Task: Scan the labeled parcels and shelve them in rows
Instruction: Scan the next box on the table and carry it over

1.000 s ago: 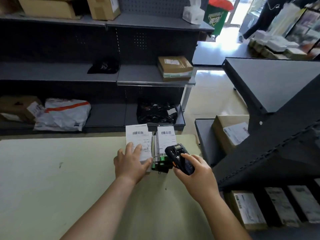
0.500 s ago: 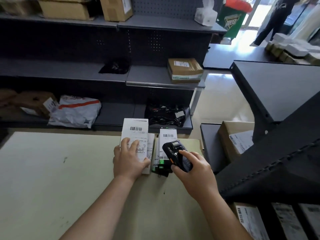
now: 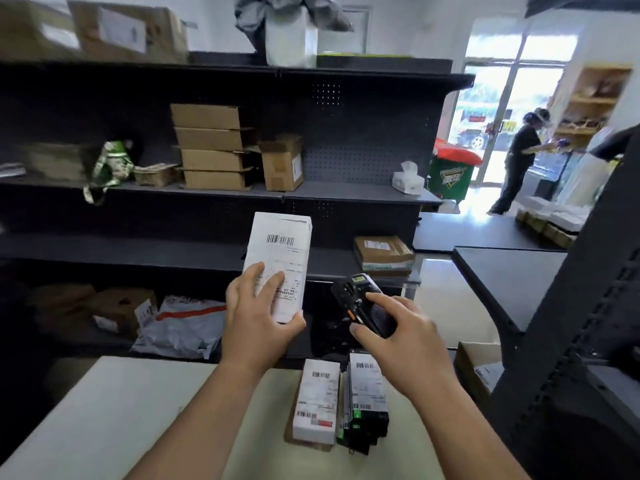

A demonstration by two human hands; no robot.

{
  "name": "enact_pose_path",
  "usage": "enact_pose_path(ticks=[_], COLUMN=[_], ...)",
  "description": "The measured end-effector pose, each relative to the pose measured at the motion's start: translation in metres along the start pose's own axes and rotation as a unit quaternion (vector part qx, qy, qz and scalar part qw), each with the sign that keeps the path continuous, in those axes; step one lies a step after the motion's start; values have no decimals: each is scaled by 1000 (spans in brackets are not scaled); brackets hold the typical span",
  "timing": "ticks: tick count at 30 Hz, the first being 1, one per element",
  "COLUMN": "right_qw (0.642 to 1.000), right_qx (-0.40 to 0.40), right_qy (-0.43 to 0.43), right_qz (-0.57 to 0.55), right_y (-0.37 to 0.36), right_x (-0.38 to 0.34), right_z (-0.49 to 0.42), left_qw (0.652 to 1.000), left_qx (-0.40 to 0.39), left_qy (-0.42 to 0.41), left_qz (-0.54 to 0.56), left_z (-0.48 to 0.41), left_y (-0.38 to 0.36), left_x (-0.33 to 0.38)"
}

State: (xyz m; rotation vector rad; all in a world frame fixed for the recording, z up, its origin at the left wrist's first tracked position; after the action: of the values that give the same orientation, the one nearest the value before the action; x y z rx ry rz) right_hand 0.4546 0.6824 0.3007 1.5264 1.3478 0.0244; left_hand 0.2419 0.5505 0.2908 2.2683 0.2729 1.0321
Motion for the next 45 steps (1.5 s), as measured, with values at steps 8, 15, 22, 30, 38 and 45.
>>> enact_pose_path(ticks=[8, 15, 22, 30, 38, 45], right_qw=[1000, 998, 991, 989, 993, 998], right_qx=[-3, -45, -117, -117, -61, 48], right_qy=[27, 20, 24, 50, 80, 26], right_qz=[9, 25, 59, 78, 57, 44], right_y=[10, 10, 10, 17, -19, -13], right_x=[-46, -59, -71, -71, -41, -45], right_z=[4, 7, 12, 20, 55, 158], left_qw=[999, 999, 999, 999, 999, 996], left_qx=[33, 38, 35, 18, -22, -77], left_qy=[-17, -31, -37, -38, 33, 19], left_qz=[-3, -4, -16, -20, 6, 49], left_z=[-8, -7, 0, 13, 73, 146], left_y=[18, 11, 5, 4, 33, 63], left_x=[-8, -11, -14, -14, -36, -46])
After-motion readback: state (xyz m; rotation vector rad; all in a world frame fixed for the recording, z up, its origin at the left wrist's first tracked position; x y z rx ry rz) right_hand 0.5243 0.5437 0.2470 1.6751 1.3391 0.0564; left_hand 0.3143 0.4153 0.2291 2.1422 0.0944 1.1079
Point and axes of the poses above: each hand's wrist, its own z-axis away from the middle knuckle, its own y-axis out of the back of the hand, x = y × z, the point moved 10 cm from there along -z, towards the middle knuckle, and after that the axes turned 10 degrees about y, right-handed, at the moved point
